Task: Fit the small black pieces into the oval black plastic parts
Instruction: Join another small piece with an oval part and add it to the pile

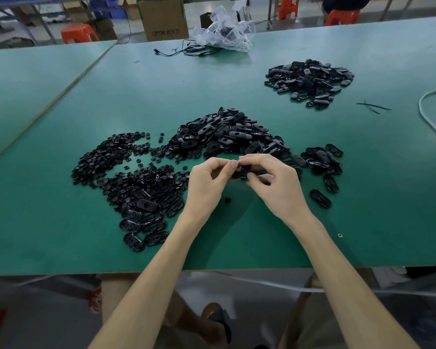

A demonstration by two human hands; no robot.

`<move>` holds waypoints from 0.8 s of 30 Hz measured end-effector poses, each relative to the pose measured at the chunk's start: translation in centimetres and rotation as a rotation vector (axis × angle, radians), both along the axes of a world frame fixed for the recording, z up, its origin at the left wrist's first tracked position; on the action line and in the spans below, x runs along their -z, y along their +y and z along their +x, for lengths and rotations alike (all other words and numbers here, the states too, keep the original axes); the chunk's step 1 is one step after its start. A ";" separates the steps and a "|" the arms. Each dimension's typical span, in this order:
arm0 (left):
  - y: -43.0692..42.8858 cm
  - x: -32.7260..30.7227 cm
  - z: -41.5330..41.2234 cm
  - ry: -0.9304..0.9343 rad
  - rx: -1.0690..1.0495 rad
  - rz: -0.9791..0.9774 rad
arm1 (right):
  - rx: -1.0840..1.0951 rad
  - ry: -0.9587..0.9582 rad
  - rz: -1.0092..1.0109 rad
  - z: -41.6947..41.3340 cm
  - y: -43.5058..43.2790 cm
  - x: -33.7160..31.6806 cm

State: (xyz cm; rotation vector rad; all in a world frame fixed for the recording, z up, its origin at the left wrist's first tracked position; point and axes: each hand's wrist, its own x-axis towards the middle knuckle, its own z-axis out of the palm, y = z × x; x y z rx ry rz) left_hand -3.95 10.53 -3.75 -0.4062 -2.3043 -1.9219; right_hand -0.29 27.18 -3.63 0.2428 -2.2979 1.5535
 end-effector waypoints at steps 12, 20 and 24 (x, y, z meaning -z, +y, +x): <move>0.0 0.0 0.2 -0.032 0.034 0.001 | 0.025 -0.049 -0.051 0.2 0.0 -0.4; -0.2 -0.3 0.1 -0.081 0.086 0.084 | 0.054 -0.082 -0.086 0.1 0.0 -0.4; -0.1 -0.5 0.1 -0.025 0.133 0.027 | 0.077 -0.052 -0.107 0.1 -0.1 -0.5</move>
